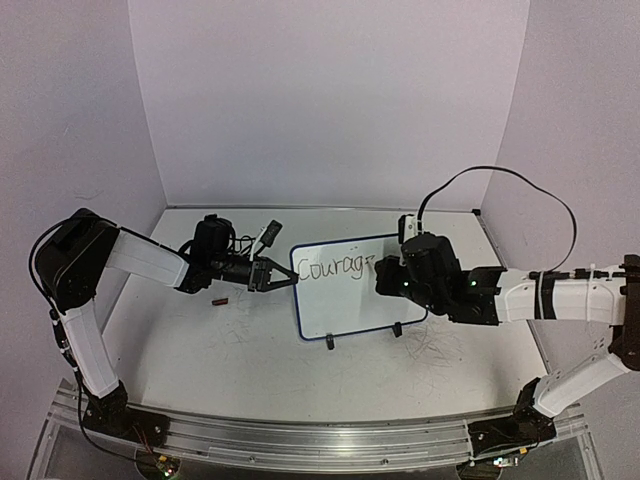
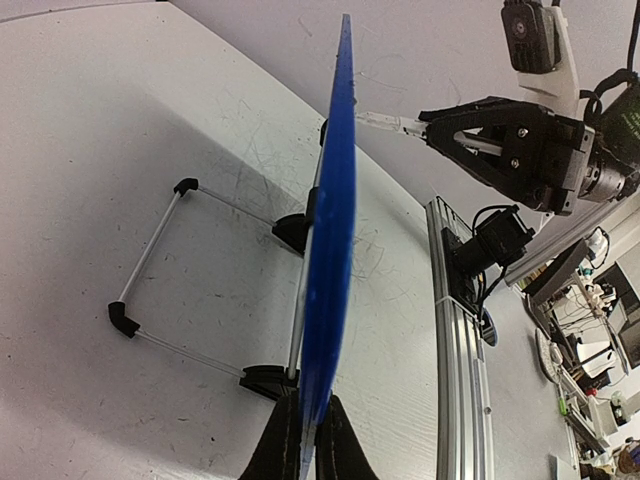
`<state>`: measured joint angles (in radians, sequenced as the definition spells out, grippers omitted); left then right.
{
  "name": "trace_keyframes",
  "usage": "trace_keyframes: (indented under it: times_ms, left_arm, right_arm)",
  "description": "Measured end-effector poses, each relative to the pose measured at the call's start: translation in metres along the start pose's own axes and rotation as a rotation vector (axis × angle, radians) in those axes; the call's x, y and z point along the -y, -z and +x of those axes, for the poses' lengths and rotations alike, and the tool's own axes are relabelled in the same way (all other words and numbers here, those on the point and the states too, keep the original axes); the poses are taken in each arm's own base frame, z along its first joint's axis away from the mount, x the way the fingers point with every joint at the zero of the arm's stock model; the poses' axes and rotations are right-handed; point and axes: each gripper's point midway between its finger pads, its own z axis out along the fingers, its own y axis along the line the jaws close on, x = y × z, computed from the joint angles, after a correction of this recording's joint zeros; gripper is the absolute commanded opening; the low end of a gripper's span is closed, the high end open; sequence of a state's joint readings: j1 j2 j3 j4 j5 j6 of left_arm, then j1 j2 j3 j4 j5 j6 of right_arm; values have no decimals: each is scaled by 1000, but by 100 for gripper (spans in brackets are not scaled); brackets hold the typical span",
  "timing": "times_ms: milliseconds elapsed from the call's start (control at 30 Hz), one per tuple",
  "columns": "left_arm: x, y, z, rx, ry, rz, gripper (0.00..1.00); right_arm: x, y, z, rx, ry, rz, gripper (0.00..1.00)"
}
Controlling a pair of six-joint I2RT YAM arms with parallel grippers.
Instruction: Write a sentence on the whiteboard
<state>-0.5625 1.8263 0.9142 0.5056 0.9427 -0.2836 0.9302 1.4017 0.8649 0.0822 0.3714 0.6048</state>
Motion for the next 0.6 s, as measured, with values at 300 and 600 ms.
trace_keyframes:
  times_ms: [300, 600]
  left_arm:
    - [0, 0, 0, 0, 0, -1, 0]
    - [0, 0, 0, 1, 0, -1, 0]
  right_arm:
    - [3, 0, 11, -23, -16, -6, 0]
    - [8, 2, 16, -32, -26, -2, 0]
